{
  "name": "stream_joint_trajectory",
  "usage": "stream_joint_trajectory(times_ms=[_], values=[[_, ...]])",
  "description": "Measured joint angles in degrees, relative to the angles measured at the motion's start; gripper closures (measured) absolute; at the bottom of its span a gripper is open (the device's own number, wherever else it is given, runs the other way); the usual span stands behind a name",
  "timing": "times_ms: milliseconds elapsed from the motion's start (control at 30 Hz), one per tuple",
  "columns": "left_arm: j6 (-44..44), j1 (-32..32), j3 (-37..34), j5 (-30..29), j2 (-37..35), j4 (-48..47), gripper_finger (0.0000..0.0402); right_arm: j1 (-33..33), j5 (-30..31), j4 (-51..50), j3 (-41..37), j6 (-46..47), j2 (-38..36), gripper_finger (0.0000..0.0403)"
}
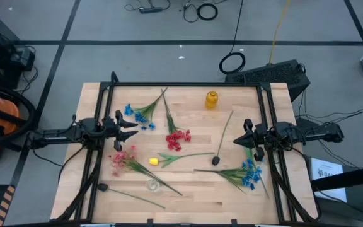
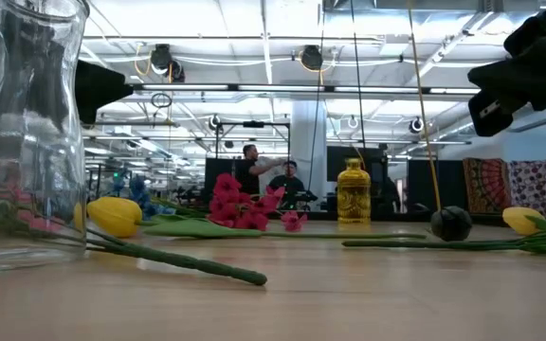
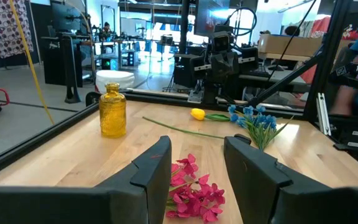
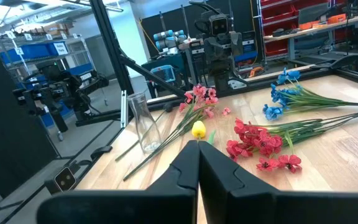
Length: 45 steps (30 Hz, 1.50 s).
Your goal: Sort flowers into vase by color
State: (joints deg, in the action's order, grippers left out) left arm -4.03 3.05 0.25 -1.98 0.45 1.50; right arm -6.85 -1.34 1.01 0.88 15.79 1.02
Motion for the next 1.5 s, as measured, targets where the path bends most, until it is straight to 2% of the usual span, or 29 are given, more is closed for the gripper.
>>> stream_joint_trajectory(times_ms=[200, 533, 700, 933, 1500], values=[[0.0, 0.0, 0.0, 0.0, 0.0, 0.0, 0.0247, 0.0, 0.0, 0.0, 0.0, 0.0, 0.0, 0.0403], [0.0, 0.0, 0.0, 0.0, 0.0, 0.0, 0.0247, 0.0, 5.9, 0.9, 0.0, -8.9, 0.0, 0.0403], [0.0, 0.0, 0.0, 0.0, 0.0, 0.0, 0.0247, 0.0, 6.0, 0.9, 0.0, -12.1, 0.0, 0.0403], [0.0, 0.0, 0.0, 0.0, 0.0, 0.0, 0.0247, 0.0, 5.9, 0.9, 0.0, -9.4, 0.0, 0.0403], [0.0, 0.0, 0.0, 0.0, 0.0, 0.0, 0.0247, 0.0, 6.1, 1.2, 0.0, 13.8, 0.0, 0.0403]])
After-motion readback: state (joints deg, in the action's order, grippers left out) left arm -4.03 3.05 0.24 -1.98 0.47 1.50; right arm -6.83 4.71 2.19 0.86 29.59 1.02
